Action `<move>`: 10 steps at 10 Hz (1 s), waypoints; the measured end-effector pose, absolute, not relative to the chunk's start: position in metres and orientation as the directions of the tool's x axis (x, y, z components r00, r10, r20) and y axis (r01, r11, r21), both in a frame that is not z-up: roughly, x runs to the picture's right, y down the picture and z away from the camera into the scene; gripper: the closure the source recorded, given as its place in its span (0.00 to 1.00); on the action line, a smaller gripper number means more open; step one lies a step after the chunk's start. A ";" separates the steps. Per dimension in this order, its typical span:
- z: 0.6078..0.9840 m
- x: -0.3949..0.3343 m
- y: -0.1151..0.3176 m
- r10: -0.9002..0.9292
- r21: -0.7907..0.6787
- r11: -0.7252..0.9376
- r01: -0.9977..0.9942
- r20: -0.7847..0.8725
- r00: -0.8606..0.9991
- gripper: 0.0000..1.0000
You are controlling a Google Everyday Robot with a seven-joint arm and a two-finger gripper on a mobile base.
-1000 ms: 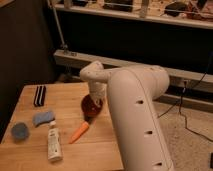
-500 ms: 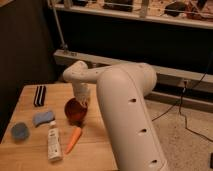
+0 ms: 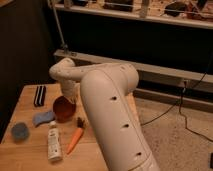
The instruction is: Drag the ceramic bowl in a circle
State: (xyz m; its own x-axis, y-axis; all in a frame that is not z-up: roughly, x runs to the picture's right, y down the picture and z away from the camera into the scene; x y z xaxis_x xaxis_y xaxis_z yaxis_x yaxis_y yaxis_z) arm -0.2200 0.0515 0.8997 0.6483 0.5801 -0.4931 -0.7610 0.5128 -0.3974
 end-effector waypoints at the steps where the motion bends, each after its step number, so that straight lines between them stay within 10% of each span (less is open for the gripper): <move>1: 0.903 -0.225 0.043 0.588 -0.390 0.517 -0.762 -0.485 0.647 1.00; 10: 0.963 -0.141 -0.030 0.674 -0.151 0.476 -0.867 -0.570 0.469 1.00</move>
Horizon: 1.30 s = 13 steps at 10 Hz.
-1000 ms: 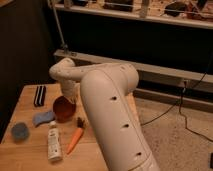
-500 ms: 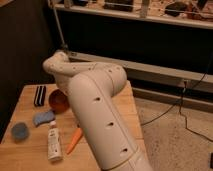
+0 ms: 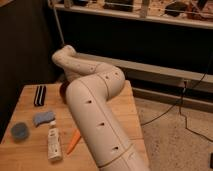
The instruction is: Drag the ceramic bowl in a circle
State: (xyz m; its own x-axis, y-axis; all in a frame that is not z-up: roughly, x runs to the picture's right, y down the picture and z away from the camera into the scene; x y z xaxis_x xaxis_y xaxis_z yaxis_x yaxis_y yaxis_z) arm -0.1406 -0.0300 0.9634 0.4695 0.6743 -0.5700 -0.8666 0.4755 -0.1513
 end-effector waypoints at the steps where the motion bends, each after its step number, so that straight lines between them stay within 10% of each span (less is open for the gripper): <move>1: 0.966 -0.124 -0.031 0.679 -0.123 0.465 -0.877 -0.586 0.443 1.00; 7: 0.926 0.030 -0.030 0.693 0.094 0.418 -0.904 -0.676 0.250 1.00; 13: 0.908 -0.035 0.086 0.527 -0.109 0.499 -0.860 -0.749 0.401 1.00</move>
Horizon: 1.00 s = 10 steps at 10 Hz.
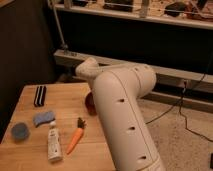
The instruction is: Drag the ceramic bowl in a circle
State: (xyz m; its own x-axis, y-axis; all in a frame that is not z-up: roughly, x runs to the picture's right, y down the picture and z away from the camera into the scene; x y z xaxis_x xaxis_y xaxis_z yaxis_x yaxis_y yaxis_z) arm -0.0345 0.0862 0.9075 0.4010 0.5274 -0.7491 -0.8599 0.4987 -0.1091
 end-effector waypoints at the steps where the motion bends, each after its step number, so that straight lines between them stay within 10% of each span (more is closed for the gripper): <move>1: 0.902 -0.063 0.100 0.489 -0.185 0.530 -0.828 -0.731 0.476 1.00; 10: 0.886 -0.234 0.085 0.375 -0.410 0.698 -0.587 -0.488 0.788 1.00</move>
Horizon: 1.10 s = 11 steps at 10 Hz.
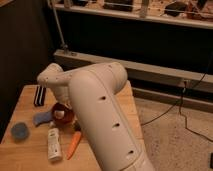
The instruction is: Drag the ceramic bowl in a circle
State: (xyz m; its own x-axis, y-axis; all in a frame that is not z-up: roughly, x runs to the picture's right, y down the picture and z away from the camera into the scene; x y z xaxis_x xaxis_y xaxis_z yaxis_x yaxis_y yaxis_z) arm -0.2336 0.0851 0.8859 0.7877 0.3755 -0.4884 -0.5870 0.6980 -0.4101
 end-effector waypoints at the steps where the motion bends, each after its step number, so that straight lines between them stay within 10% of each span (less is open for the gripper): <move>1: 0.895 -0.241 0.075 0.387 -0.392 0.704 -0.592 -0.487 0.783 1.00; 11: 0.969 -0.126 -0.014 0.603 -0.108 0.559 -0.822 -0.628 0.492 1.00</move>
State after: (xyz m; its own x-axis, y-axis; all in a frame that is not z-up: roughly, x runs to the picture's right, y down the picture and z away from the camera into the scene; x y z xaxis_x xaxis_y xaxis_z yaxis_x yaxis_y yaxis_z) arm -0.1258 -0.0143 0.9695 0.4919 0.6027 -0.6283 -0.8223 0.5587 -0.1079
